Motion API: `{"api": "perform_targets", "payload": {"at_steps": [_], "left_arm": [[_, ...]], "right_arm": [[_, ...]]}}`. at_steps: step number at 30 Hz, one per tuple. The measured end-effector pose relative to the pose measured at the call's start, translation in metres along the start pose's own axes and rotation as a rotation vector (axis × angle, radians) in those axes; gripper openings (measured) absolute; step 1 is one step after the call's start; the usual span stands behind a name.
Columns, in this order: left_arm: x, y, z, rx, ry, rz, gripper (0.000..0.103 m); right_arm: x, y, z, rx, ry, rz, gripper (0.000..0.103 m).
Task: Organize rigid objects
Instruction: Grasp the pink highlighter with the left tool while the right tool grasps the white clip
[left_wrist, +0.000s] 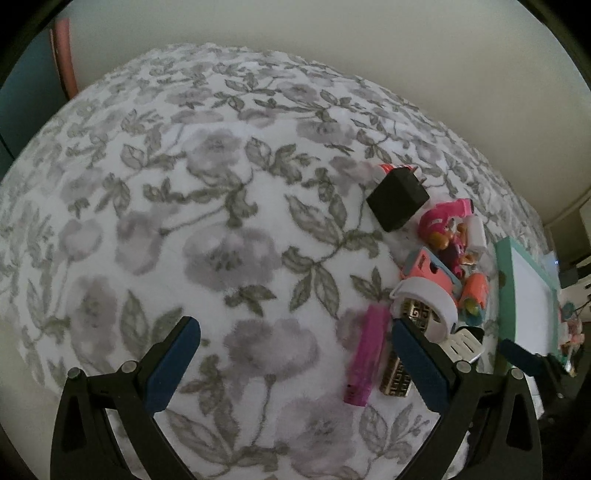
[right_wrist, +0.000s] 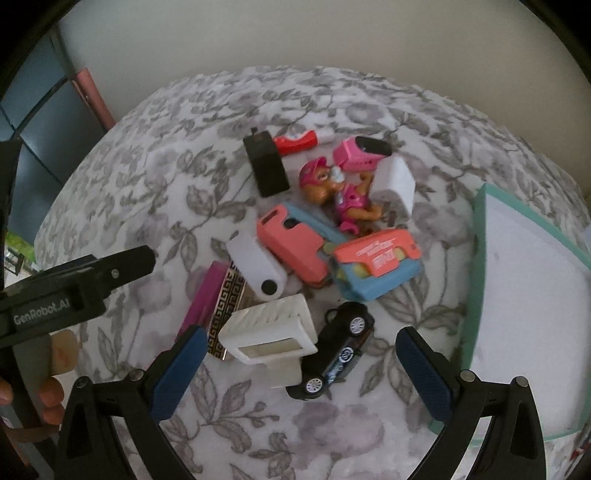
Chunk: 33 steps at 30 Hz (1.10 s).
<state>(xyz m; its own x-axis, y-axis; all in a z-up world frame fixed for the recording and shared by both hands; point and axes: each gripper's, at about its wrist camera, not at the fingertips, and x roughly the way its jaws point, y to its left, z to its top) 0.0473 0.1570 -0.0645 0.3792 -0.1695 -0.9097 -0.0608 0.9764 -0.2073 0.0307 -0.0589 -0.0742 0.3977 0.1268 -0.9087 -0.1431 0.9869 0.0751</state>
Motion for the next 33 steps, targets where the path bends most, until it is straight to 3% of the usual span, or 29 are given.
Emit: {"api": "perform_targets", "payload": {"at_steps": [5,26,29,33], "left_arm": [[0.008,-0.001,-0.004,0.007,0.010,-0.017,0.103],[0.021,-0.021,-0.014,0.121,0.046,0.018,0.103],[0.022,-0.021,-0.014,0.122,0.047,0.020,0.103],[0.023,-0.021,-0.015,0.124,0.055,0.021,0.102]], "right_arm": [[0.006,0.002,0.000,-0.011,0.008,-0.006,0.100],[0.006,0.023,-0.001,-0.145,-0.024,-0.024,0.066],[0.003,0.021,-0.001,-0.139,-0.021,0.008,0.053],[0.003,0.022,-0.002,-0.145,-0.008,0.019,0.053]]}}
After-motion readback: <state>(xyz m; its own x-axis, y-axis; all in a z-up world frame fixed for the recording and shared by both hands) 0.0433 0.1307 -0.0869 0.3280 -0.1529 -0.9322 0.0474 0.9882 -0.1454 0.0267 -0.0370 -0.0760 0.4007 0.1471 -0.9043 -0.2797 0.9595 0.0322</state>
